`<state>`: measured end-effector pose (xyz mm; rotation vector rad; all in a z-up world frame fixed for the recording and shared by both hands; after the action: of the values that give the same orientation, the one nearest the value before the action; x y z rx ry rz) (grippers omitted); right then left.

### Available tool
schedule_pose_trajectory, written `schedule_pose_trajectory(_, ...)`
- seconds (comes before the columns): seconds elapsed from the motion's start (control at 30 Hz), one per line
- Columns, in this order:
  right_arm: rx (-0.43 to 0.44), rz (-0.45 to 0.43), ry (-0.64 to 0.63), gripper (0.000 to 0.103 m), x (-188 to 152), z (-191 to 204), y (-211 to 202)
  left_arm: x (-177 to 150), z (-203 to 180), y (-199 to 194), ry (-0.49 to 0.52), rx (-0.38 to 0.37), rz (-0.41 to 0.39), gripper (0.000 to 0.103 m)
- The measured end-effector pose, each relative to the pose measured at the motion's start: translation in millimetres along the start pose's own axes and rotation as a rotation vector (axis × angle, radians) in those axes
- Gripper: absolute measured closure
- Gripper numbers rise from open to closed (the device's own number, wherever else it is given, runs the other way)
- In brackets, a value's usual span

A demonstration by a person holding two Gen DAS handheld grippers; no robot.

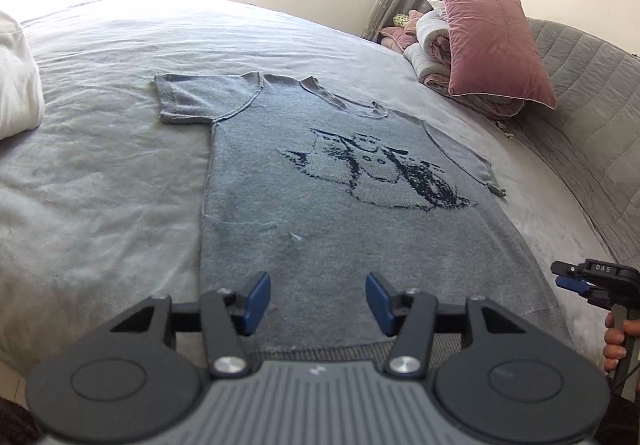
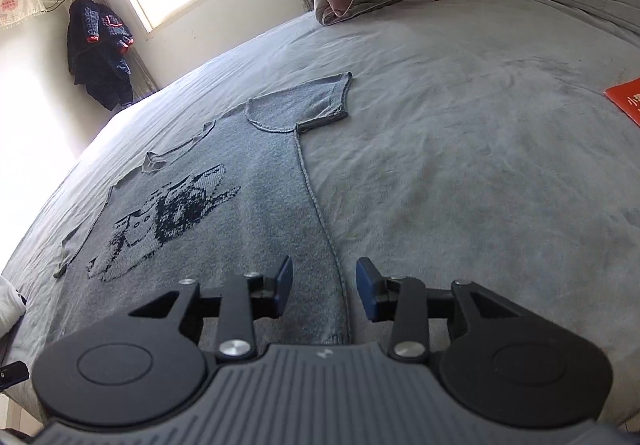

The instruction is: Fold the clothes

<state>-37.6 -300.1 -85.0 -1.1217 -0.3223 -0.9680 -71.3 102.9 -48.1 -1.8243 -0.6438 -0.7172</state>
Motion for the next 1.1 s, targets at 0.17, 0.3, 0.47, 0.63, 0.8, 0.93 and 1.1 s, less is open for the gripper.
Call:
schedule_pose_trajectory(0.17, 0.041, 0.05, 0.007, 0.079, 8, -8, 41, 4, -51, 40, 0.091, -0.096, -0.009, 0.048)
schedule_pose_trajectory(0.3, 0.063, 0.038, -0.03, 0.1, 3, -7, 44, -3, -82, 69, 0.139, -0.137, 0.043, 0.047)
schedule_pose_trajectory(0.47, 0.078, 0.009, 0.011, 0.092, 13, -8, 49, -5, -122, 95, 0.216, -0.187, 0.064, 0.047)
schedule_pose_trajectory(0.63, 0.093, -0.02, 0.051, 0.064, 23, -10, 54, -6, -155, 113, 0.252, -0.279, 0.032, 0.043)
schedule_pose_trajectory(0.8, 0.08, -0.053, 0.053, 0.073, 31, -10, 58, -32, -163, 127, 0.303, -0.305, -0.012, 0.033)
schedule_pose_trajectory(0.93, 0.009, -0.106, -0.069, 0.057, 29, -1, 50, -33, -165, 113, 0.361, -0.31, -0.033, 0.029)
schedule_pose_trajectory(1.1, 0.001, -0.19, -0.179, 0.035, 29, 11, 37, -9, -153, 105, 0.337, -0.322, -0.028, 0.023)
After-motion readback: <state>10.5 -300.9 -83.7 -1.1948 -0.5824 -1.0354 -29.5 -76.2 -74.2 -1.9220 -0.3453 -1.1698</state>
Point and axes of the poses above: each gripper's, at about its wrist camera, not at the fingertips, and y roughly the way its jaws point, z to its left, x to its top, the point moved 9 cm from there along y, roughly the way its jaws point, and after that the axes turned 2 degrees about y, right-handed, at the moved point
